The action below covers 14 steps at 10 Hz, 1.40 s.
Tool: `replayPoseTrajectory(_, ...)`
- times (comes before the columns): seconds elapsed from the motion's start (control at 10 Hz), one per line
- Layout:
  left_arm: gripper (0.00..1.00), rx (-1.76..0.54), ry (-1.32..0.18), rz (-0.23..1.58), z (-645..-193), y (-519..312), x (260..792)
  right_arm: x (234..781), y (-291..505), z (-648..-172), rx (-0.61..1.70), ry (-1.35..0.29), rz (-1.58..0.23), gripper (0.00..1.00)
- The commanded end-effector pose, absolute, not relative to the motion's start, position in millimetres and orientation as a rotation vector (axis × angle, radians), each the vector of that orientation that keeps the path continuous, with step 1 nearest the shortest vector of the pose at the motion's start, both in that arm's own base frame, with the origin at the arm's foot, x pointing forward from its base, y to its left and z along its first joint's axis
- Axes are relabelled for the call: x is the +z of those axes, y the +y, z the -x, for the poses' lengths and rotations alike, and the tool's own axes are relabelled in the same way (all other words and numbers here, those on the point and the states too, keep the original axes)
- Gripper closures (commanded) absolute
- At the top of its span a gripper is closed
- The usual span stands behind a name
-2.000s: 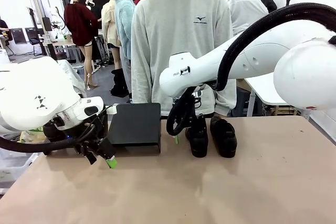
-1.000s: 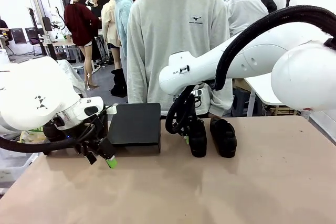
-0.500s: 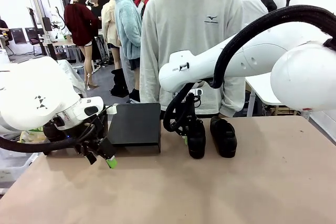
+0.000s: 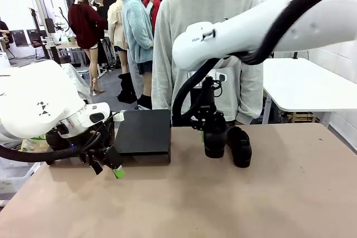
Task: Organize the shoes by placing them on the stand.
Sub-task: Pick up one Shoe and place it in the middle of the table.
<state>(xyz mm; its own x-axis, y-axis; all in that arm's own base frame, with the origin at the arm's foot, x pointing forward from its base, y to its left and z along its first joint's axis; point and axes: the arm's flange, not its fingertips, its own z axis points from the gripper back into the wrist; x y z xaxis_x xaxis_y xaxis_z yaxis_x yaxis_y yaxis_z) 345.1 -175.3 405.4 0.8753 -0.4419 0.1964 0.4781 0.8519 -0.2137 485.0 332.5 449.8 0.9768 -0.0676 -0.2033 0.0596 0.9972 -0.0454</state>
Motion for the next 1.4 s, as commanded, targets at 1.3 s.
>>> replayPoseTrajectory(1.3, 0.0, -0.488, -0.139, 0.261, -345.2, -173.2, 404.5, 371.3, 437.0, -357.9, 0.142, 0.26, -0.031, 1.0)
